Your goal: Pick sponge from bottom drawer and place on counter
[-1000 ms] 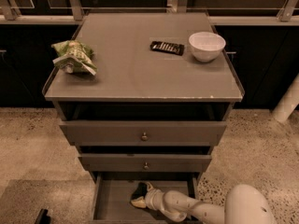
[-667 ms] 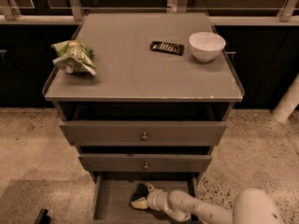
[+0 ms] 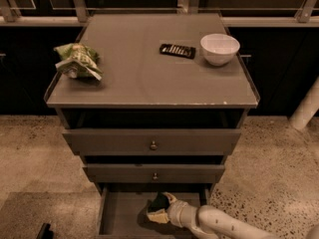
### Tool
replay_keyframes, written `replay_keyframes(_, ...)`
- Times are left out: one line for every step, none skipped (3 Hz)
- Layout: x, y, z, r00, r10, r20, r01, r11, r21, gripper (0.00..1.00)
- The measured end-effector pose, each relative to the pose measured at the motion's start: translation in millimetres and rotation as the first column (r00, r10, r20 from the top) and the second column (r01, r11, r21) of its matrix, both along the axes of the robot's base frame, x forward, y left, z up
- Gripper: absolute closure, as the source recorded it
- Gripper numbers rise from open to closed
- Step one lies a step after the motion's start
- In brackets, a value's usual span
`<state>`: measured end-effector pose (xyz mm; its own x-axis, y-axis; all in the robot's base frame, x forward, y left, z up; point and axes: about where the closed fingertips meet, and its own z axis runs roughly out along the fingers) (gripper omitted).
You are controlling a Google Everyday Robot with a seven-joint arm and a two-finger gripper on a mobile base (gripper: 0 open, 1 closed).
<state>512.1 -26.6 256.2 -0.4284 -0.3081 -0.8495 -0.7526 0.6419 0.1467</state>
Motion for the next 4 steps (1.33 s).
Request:
replay_keyframes(-41, -12, 45, 0.9975, -0.021, -0.068, 0.023, 1.000, 0.020, 1.00)
replay_keyframes(-41, -12, 45, 0.9975, -0.021, -0.068, 0.023, 1.000, 0.020, 1.00)
replay_keyframes(-46, -5, 78, 0.9981, 0.052, -0.033, -0.052, 0.999, -0.003, 1.00)
replay_keyframes(-74, 24, 142, 0.9780, 0.208, 0.015, -0.208, 0.978, -0.033, 1.00)
